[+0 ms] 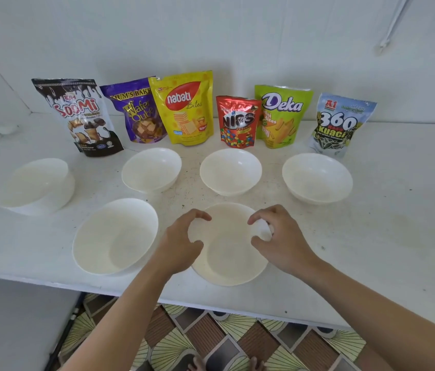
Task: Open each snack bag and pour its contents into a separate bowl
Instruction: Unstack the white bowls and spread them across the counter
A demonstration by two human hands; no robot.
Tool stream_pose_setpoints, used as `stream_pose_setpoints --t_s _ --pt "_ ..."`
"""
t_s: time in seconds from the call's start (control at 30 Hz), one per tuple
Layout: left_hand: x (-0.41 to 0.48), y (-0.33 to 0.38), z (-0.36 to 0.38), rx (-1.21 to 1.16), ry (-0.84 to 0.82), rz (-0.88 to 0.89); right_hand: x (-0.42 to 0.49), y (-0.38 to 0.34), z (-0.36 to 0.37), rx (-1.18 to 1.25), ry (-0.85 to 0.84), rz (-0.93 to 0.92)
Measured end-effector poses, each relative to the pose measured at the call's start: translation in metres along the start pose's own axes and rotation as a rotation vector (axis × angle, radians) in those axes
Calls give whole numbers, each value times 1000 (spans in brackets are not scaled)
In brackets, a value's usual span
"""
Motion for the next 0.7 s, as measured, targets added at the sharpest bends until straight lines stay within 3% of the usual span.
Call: stream_pose_setpoints --t_s 0.17,0.33,0.7 --pt "6 18 -16 -42 49 122 22 -19 -10 45 95 -94" --pt "5 43 -58 -87 210 196 58 -56 -11 56 112 -213" --pt "4 24 -203 -161 523 173 149 -187 47 135 45 -452"
Point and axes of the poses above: each hand's wrist, its own x-axis towards the middle knuckle, its own z-axis out of the palm, y = z × x, the point moved 5 cm from there along x, towards the middle knuckle, and after that the axes turned 10 degrees about -z, right-handed, at the moved point
